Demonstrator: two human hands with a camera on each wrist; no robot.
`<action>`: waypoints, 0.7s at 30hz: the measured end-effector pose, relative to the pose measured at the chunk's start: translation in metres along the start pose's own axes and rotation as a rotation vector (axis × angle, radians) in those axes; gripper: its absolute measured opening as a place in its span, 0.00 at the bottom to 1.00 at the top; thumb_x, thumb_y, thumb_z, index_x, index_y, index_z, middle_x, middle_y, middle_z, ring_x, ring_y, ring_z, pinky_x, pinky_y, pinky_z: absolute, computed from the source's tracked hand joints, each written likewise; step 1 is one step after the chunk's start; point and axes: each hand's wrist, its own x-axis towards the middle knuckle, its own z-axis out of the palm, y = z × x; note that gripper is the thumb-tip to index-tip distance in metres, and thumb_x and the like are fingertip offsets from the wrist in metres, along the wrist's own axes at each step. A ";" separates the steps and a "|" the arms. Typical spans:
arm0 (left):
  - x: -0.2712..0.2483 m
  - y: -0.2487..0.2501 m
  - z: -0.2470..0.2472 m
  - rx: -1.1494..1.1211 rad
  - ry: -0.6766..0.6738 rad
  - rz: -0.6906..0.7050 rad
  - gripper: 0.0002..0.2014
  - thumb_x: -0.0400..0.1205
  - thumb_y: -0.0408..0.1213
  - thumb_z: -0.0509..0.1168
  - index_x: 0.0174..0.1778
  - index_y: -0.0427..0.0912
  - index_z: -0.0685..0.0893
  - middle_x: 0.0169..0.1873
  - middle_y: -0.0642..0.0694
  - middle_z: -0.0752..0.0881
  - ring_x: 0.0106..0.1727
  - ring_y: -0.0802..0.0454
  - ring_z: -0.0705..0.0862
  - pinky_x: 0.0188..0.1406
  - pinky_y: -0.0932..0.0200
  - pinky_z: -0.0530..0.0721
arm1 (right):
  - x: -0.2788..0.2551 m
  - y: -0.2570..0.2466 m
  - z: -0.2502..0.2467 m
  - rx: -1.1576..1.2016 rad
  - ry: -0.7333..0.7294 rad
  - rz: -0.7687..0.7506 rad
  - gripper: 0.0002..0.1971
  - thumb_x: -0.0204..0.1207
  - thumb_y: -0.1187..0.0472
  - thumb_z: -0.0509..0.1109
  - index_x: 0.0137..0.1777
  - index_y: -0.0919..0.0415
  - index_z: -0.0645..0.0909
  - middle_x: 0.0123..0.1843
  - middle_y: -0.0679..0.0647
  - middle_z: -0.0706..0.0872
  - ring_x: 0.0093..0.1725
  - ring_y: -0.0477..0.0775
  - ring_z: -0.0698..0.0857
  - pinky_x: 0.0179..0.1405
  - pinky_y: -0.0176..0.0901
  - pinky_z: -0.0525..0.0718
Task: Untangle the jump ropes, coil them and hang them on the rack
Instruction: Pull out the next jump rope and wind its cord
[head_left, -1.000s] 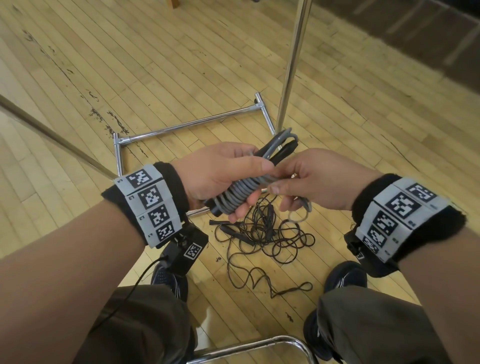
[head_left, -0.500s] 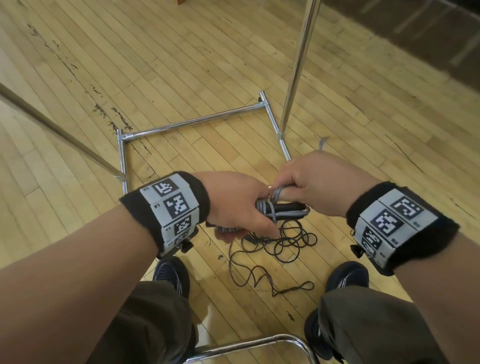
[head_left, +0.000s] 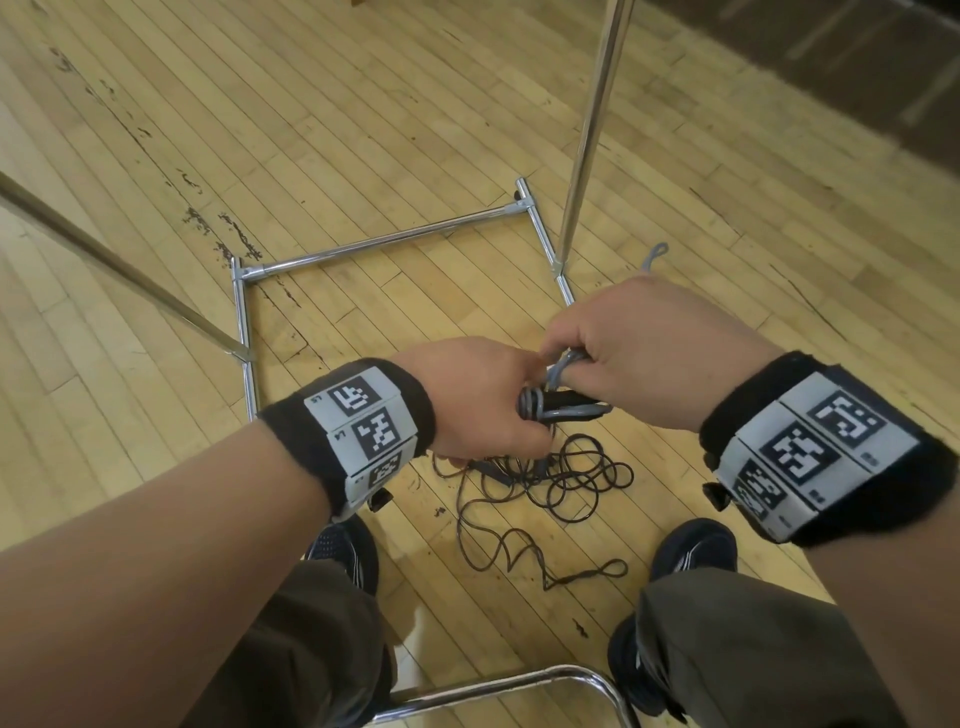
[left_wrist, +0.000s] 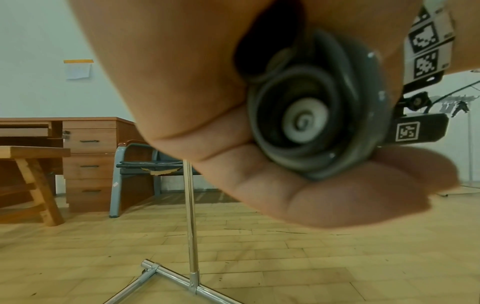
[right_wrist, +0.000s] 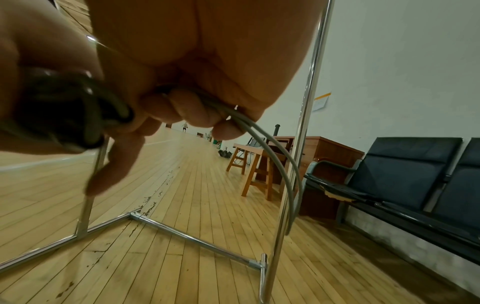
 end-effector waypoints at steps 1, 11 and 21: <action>0.001 -0.001 0.000 0.002 0.017 -0.011 0.18 0.80 0.57 0.68 0.64 0.58 0.79 0.23 0.52 0.89 0.24 0.60 0.89 0.39 0.52 0.95 | -0.001 -0.004 -0.002 -0.025 0.004 -0.022 0.08 0.87 0.51 0.63 0.56 0.39 0.84 0.46 0.42 0.87 0.52 0.50 0.80 0.61 0.44 0.75; 0.011 -0.013 -0.007 -0.159 0.356 -0.156 0.05 0.87 0.48 0.63 0.53 0.55 0.82 0.39 0.50 0.89 0.35 0.52 0.91 0.36 0.51 0.94 | -0.003 -0.012 0.009 0.173 0.165 0.166 0.05 0.89 0.50 0.62 0.59 0.48 0.76 0.45 0.46 0.87 0.42 0.47 0.86 0.36 0.45 0.84; 0.010 -0.018 -0.009 -0.177 0.565 -0.053 0.24 0.85 0.48 0.65 0.79 0.61 0.77 0.34 0.62 0.83 0.42 0.53 0.89 0.38 0.56 0.87 | 0.003 -0.007 0.032 1.014 0.095 0.307 0.10 0.87 0.54 0.68 0.49 0.60 0.86 0.35 0.52 0.93 0.41 0.54 0.95 0.50 0.59 0.94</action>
